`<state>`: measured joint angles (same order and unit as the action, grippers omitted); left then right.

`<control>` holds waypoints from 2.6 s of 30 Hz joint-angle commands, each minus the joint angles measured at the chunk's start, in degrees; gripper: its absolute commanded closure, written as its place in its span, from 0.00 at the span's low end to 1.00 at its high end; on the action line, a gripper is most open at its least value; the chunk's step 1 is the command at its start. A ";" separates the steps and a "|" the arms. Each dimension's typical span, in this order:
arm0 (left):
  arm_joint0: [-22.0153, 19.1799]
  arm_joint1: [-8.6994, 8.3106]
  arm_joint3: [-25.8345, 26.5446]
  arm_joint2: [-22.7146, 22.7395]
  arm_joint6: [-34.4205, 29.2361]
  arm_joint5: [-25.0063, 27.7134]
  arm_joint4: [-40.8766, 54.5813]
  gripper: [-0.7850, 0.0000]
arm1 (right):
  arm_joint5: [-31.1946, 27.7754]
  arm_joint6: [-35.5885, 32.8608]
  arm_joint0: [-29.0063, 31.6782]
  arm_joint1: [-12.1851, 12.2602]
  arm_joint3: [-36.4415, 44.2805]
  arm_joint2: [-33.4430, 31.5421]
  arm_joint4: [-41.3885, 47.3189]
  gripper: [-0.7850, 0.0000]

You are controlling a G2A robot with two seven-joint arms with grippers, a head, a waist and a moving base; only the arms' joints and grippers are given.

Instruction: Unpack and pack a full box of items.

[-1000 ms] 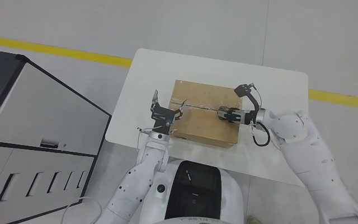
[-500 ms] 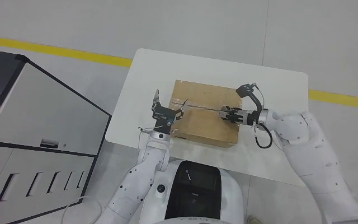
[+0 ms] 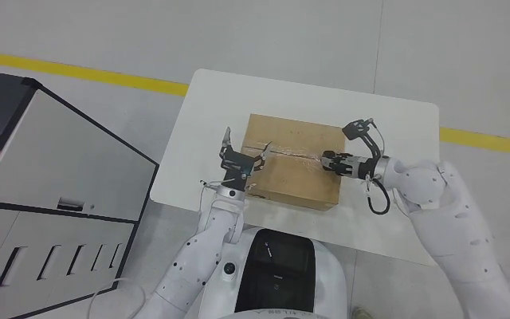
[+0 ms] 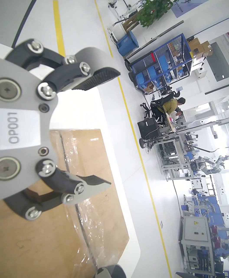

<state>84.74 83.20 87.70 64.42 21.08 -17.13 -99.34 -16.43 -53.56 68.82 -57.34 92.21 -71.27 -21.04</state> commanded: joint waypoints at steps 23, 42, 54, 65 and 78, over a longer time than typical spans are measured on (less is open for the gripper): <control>-1.09 0.20 -0.83 -1.26 0.45 3.68 0.73 0.00 | 0.67 -6.82 -0.21 -0.43 -11.66 -3.53 36.45 0.00; -1.22 0.22 -0.68 -1.37 0.16 3.87 0.69 0.00 | 0.91 -10.27 0.64 -0.19 -16.15 -6.70 46.91 0.00; -2.41 0.31 -0.39 -2.47 -0.09 1.74 -3.74 0.00 | -2.33 2.28 3.94 0.19 -7.09 -7.31 32.93 0.00; 2.26 -0.27 3.63 -0.51 -3.88 -2.60 -9.16 0.00 | -1.52 4.66 -1.86 -1.33 -9.31 -0.04 30.65 0.00; 4.73 -0.82 6.02 2.29 -6.25 -5.36 -13.62 0.00 | -2.21 3.45 -8.87 -3.39 -17.06 7.56 29.93 0.00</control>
<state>89.54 82.41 93.83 66.47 14.93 -22.81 -113.10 -18.50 -49.77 60.19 -60.64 75.35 -64.04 8.75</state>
